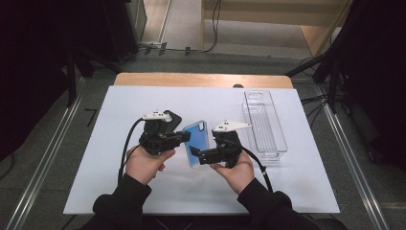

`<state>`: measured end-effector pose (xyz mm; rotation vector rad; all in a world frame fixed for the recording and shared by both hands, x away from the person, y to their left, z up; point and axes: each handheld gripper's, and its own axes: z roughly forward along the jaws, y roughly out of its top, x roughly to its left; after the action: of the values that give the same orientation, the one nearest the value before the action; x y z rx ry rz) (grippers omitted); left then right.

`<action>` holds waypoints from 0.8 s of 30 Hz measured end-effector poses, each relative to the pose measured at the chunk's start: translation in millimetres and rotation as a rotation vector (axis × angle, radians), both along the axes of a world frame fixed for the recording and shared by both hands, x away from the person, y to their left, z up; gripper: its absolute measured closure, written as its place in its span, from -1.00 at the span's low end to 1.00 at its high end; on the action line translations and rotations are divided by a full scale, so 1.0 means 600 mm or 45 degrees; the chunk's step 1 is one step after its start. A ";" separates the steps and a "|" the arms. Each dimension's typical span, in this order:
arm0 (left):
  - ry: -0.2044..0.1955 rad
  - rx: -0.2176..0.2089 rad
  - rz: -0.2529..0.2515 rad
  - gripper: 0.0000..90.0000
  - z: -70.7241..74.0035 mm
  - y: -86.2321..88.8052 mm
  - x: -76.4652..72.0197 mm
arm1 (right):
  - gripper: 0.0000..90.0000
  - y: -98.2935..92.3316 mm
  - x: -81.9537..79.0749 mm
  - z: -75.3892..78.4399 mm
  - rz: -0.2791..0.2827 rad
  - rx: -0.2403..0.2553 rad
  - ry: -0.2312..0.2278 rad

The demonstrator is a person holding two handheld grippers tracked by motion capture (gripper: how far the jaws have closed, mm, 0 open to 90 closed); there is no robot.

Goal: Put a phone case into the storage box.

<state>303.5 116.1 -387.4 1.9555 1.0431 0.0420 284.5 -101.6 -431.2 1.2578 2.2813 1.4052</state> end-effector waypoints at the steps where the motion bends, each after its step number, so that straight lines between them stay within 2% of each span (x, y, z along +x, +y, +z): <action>1: 0.002 -0.001 -0.004 0.80 0.000 -0.001 0.000 | -1.00 0.002 0.000 -0.001 -0.005 -0.003 0.009; 5: -0.003 0.000 -0.010 0.80 0.000 -0.007 -0.004 | -1.00 0.010 0.001 -0.005 -0.007 -0.005 0.013; 13: -0.007 0.002 -0.017 0.80 -0.003 -0.016 -0.009 | -1.00 0.028 0.004 -0.016 -0.026 -0.051 0.011; 14: -0.006 0.002 -0.021 0.80 -0.003 -0.017 -0.010 | -0.97 0.029 0.005 -0.017 -0.032 -0.056 0.014; 15: -0.009 0.005 -0.021 0.80 -0.003 -0.018 -0.011 | -0.77 0.029 0.004 -0.018 -0.041 -0.058 0.015; 17: -0.010 0.006 -0.019 0.80 -0.004 -0.018 -0.011 | -0.66 0.028 0.004 -0.018 -0.042 -0.054 0.002; 22: -0.002 -0.010 -0.034 0.78 -0.003 -0.016 -0.009 | -0.64 0.027 0.003 -0.016 -0.029 -0.070 -0.013; 24: -0.005 -0.033 -0.030 0.66 0.000 -0.011 -0.007 | -0.64 0.027 0.003 -0.015 -0.028 -0.079 -0.017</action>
<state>299.1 109.6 -387.5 1.9433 1.0133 0.0194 286.6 -85.5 -440.1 1.2469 2.2771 1.3207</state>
